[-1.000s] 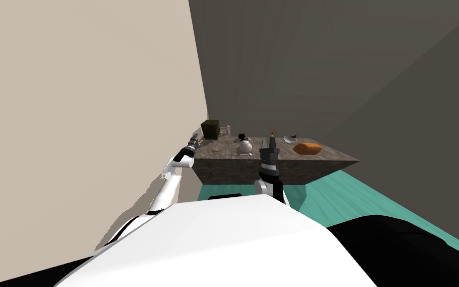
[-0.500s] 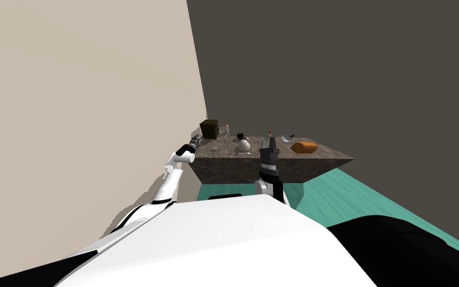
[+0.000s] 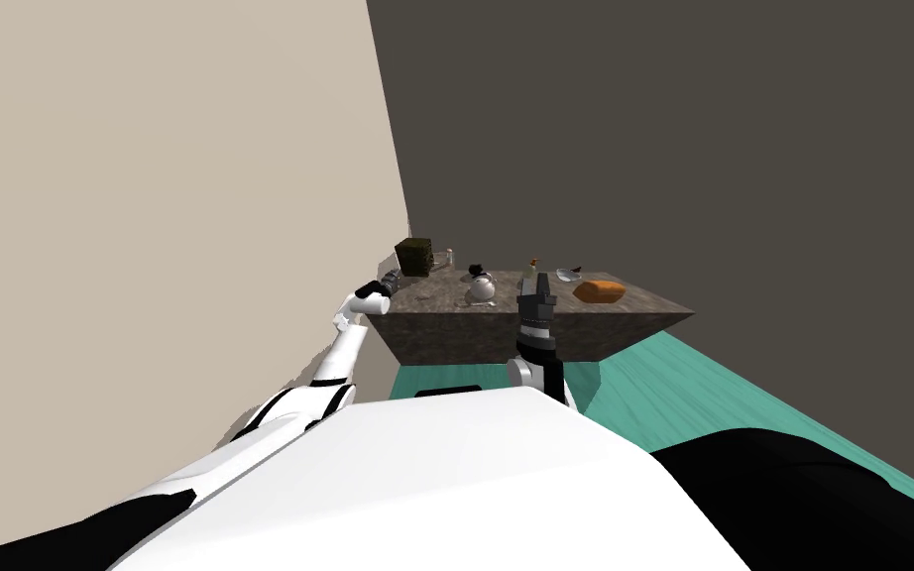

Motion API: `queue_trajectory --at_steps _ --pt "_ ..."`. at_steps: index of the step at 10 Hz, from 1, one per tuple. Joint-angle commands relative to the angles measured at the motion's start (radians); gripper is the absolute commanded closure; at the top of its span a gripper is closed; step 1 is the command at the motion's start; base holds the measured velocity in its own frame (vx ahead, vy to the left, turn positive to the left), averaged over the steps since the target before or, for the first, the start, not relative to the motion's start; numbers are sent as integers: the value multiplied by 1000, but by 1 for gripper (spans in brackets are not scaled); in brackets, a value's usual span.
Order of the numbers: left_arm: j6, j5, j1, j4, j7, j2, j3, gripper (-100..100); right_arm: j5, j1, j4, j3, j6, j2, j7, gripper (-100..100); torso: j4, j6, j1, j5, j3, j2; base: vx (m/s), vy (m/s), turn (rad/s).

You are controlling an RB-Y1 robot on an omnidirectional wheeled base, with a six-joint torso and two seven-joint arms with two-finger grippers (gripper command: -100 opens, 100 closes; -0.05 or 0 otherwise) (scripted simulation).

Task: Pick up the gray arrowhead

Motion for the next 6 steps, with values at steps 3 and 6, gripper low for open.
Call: queue_trajectory --at_steps 3,6 --pt "104 30 -93 103 10 21 7 -100 0 0 0 0 0 0 0 0 0 0 -1 0 0 0 -11 -31 -42" --pt "183 44 -150 181 16 32 10 -100 0 0 0 0 0 0 0 0 0 0 0 0 0 -1 -5 -25 -19"
